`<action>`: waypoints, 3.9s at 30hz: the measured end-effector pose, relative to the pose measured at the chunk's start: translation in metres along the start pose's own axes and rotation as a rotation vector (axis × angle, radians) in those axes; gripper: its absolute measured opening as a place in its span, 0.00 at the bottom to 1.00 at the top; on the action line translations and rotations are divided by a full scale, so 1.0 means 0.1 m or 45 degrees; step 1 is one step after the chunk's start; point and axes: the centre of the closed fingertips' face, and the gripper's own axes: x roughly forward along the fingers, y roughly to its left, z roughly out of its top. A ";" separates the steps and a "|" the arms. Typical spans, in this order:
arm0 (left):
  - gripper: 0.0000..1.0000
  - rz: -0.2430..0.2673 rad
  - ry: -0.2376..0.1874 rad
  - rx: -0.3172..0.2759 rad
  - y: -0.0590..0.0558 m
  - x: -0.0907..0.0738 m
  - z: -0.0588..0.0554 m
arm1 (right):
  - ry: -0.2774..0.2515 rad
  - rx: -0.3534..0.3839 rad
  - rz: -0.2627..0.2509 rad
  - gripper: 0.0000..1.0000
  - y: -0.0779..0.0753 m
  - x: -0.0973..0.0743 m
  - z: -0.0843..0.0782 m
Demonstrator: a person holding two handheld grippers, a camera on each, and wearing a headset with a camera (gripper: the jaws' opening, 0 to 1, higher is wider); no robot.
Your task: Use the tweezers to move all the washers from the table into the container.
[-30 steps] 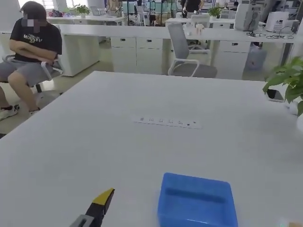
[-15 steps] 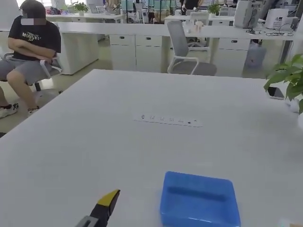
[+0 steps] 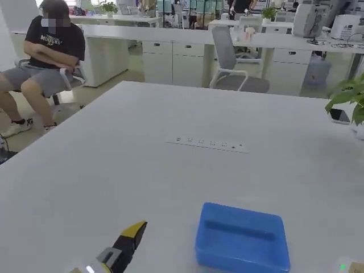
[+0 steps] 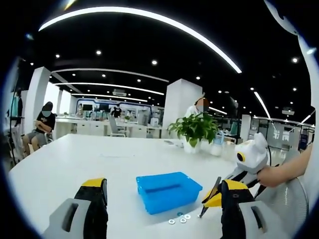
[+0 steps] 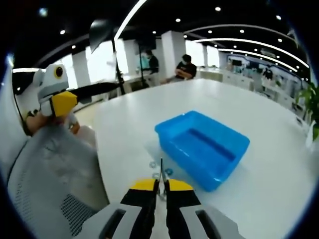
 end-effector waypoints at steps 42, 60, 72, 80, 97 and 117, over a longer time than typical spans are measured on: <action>0.95 -0.018 0.091 0.011 -0.02 0.02 -0.15 | -0.115 0.069 -0.099 0.03 -0.63 -0.31 0.85; 0.93 -0.045 0.093 0.006 -0.06 0.02 -0.15 | 0.022 0.072 -0.086 0.03 -0.92 0.04 0.69; 0.92 -0.047 0.095 0.004 -0.07 0.02 -0.15 | 0.088 0.059 -0.075 0.03 -0.97 0.25 0.57; 0.92 -0.045 0.104 0.006 -0.07 0.02 -0.16 | 0.129 0.051 -0.080 0.03 -1.02 0.31 0.49; 0.90 -0.044 0.111 0.006 -0.06 0.01 -0.17 | 0.151 0.041 -0.088 0.03 -1.03 0.38 0.40; 0.90 -0.053 0.128 0.011 -0.07 0.02 -0.19 | 0.104 0.037 -0.094 0.04 -1.01 0.33 0.41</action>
